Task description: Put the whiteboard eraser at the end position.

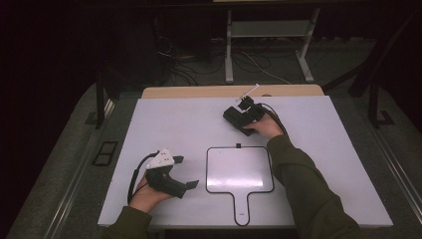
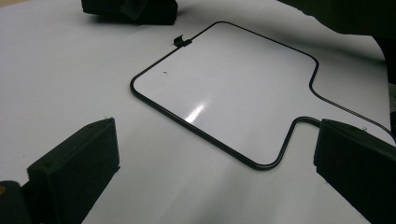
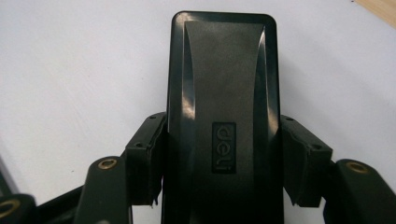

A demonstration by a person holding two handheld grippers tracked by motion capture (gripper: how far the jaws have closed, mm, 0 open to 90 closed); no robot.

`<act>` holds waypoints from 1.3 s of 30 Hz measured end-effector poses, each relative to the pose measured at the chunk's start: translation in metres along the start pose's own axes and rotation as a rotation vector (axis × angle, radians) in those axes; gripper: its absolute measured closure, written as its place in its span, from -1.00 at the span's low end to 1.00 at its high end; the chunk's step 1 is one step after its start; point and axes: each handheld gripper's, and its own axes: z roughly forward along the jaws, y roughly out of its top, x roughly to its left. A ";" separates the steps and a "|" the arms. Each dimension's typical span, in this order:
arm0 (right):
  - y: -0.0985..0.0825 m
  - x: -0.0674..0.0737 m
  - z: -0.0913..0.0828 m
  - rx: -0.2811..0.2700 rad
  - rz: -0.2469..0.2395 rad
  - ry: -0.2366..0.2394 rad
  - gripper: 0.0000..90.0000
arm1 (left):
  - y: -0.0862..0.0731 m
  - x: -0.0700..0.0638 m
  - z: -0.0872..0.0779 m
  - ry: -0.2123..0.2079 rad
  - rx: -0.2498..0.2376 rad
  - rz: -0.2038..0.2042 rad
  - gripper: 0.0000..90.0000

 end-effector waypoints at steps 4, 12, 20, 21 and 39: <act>0.001 0.005 0.002 -0.017 -0.004 -0.007 -0.15 | 0.000 0.002 0.000 -0.002 0.000 -0.001 -1.00; -0.007 0.005 -0.018 -0.090 0.042 0.033 -0.42 | 0.002 0.004 0.001 0.002 0.002 0.002 -1.00; -0.028 0.002 -0.050 -0.188 0.081 0.052 -0.50 | 0.004 0.009 0.000 0.015 0.001 -0.009 -1.00; -0.030 0.002 -0.053 -0.195 0.081 0.054 -0.51 | 0.003 0.009 0.000 0.017 -0.001 -0.014 -1.00; -0.081 0.031 -0.093 -0.262 0.026 0.040 -0.64 | 0.001 0.013 -0.002 0.013 -0.006 -0.003 -1.00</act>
